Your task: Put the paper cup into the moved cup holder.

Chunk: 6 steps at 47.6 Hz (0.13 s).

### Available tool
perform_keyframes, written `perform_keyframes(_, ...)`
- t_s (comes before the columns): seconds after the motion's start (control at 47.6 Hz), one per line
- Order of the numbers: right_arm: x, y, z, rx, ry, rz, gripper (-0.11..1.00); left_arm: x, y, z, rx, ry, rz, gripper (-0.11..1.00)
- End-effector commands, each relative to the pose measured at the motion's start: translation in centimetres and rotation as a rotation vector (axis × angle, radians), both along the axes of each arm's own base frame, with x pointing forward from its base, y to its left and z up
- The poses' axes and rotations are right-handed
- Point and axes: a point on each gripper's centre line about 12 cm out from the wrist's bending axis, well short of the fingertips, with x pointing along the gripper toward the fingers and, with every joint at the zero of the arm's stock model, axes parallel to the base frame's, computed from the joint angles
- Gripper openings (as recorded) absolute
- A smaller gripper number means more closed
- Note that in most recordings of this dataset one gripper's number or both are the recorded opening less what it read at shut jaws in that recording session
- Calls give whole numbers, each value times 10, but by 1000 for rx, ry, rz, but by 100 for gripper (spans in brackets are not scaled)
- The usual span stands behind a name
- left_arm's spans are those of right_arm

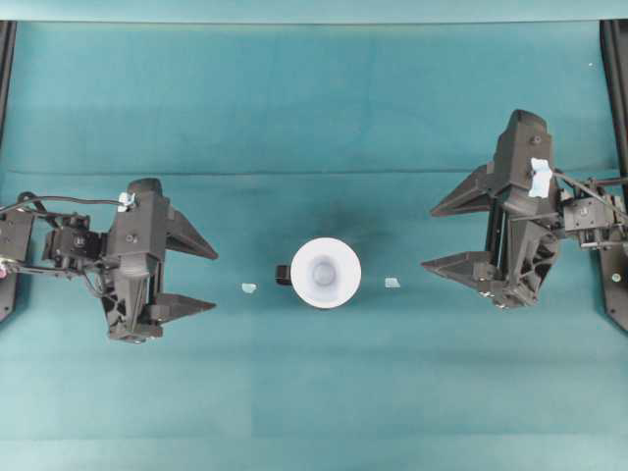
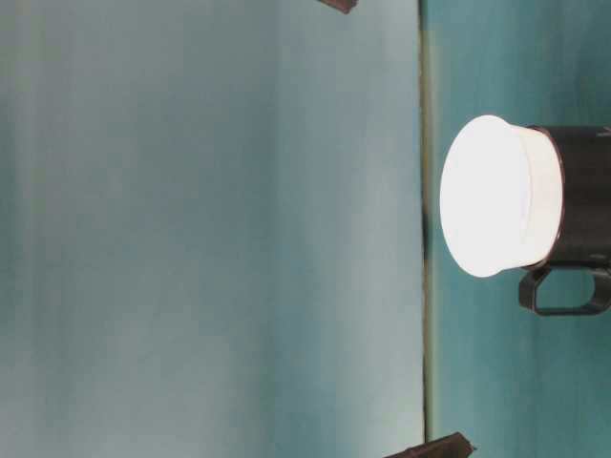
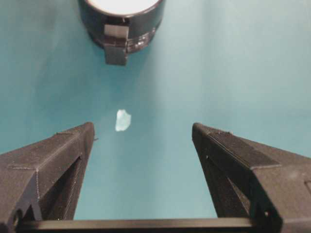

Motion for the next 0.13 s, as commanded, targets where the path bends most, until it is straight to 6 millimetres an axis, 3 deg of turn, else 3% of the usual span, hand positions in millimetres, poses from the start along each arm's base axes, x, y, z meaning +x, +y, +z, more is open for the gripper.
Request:
perform_keyframes(0.0,2,1,5,1,-20,2,86,3,-1,5,-1,-18,-2,85)
perform_keyframes(0.105,2,1,5,0,-20,3,86,3,-1,5,0,-20,-3,85)
